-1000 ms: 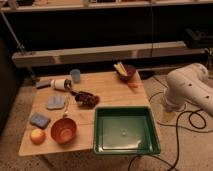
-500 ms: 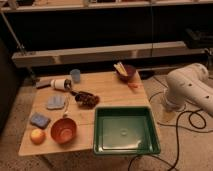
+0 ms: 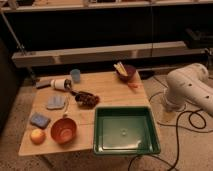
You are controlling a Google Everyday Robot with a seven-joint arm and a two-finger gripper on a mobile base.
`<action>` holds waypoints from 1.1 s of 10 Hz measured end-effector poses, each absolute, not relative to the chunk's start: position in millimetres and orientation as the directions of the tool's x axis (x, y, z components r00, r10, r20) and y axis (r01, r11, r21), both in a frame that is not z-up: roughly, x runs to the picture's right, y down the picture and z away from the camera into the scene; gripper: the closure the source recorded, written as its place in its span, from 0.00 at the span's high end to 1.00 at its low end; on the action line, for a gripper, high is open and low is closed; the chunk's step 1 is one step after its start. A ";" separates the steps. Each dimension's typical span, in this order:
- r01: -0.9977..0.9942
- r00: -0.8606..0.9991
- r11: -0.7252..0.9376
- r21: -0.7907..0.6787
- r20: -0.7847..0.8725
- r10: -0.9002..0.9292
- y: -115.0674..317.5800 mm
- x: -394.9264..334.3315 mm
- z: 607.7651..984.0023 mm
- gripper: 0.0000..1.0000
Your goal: Place grapes in red bowl
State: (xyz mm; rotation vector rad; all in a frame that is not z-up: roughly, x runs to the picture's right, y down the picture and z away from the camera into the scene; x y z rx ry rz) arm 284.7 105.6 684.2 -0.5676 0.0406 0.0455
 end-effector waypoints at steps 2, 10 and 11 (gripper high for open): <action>-0.054 0.998 0.844 -0.534 -0.052 0.031 104.3 284.8 683.1 0.65; -0.053 0.998 0.843 -0.535 -0.051 0.030 104.6 284.8 683.3 0.65; -0.045 0.999 0.843 -0.536 -0.049 0.022 104.7 285.1 683.0 0.65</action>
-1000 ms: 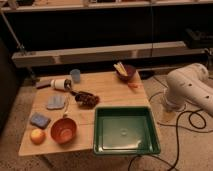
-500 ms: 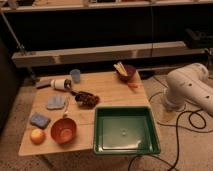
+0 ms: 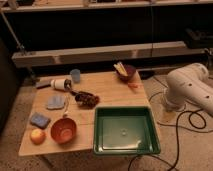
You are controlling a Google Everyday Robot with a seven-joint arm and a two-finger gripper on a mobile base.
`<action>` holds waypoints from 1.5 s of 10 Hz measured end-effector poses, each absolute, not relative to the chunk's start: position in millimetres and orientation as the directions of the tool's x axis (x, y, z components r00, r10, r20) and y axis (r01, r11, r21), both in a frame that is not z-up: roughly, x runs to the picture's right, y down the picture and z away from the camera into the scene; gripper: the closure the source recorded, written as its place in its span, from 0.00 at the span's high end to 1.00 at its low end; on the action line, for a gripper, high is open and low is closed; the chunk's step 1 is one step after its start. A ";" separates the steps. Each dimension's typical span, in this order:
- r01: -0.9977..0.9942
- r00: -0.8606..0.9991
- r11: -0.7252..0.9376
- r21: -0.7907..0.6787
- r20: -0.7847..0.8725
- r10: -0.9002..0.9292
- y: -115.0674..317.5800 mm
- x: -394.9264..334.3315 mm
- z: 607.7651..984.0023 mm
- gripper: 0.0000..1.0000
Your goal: Place grapes in red bowl
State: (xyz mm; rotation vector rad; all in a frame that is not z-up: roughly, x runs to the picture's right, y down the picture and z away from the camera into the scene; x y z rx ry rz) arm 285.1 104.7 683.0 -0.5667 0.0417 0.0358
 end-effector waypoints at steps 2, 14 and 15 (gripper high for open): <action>-0.014 0.999 0.852 -0.523 -0.041 -0.008 89.3 275.1 681.2 0.65; 0.070 0.853 0.928 -0.365 0.504 0.134 -83.6 -2.5 728.7 0.65; 0.059 0.826 0.932 -0.359 0.542 0.156 -80.3 -20.2 742.1 0.65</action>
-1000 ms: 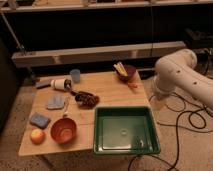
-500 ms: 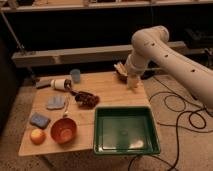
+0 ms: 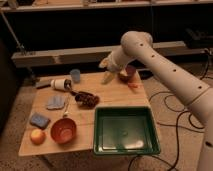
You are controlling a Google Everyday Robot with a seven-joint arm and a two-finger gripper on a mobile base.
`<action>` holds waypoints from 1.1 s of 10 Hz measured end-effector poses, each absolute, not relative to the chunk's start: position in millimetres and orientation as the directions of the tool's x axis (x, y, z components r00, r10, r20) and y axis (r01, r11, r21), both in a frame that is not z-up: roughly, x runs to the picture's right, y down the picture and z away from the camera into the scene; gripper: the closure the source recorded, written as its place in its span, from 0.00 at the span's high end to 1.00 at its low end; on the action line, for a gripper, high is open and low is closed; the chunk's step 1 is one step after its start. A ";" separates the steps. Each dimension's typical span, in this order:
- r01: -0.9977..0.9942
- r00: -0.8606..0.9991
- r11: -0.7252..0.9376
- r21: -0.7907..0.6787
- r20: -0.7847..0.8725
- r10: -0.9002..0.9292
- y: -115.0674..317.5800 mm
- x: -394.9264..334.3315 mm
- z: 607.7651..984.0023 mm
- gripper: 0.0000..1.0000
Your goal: Place grapes in red bowl
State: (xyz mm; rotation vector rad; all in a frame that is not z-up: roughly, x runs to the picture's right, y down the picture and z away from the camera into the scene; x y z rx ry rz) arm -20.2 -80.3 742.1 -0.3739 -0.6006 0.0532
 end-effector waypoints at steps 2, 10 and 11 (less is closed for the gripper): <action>0.057 0.819 0.928 -0.369 0.549 0.167 -61.4 -38.1 776.9 0.65; 0.061 0.874 0.822 -0.566 0.429 0.230 -4.5 -42.2 864.6 0.65; 0.069 0.874 0.814 -0.577 0.429 0.230 1.2 -44.3 865.0 0.65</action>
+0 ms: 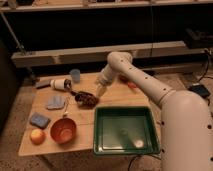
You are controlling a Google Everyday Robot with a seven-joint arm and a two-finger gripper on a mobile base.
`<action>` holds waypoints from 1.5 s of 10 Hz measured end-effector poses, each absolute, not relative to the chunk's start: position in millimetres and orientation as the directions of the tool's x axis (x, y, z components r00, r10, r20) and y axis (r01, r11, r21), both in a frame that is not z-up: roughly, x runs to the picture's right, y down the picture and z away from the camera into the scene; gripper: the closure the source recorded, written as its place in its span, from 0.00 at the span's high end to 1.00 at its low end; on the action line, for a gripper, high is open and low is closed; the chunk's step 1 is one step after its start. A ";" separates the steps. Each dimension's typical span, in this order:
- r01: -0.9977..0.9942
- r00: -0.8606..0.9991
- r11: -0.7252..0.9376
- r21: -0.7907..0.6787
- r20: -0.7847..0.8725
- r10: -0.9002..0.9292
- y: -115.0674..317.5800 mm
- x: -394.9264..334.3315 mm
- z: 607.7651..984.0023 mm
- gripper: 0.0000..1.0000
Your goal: Place grapes in red bowl
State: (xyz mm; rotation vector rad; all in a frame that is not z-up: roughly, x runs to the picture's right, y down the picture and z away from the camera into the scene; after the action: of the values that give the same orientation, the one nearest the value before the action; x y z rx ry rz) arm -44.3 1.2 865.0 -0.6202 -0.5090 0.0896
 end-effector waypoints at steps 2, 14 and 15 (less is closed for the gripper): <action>0.088 0.875 0.801 -0.592 0.429 0.222 14.5 -47.1 865.1 0.65; 0.116 0.891 0.777 -0.619 0.411 0.195 56.3 -79.1 901.5 0.65; 0.115 0.892 0.777 -0.619 0.409 0.194 57.2 -79.3 903.5 0.65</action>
State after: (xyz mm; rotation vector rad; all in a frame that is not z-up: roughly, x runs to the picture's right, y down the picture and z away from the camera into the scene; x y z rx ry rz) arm -79.3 57.2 903.5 -0.6867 -0.4768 0.0444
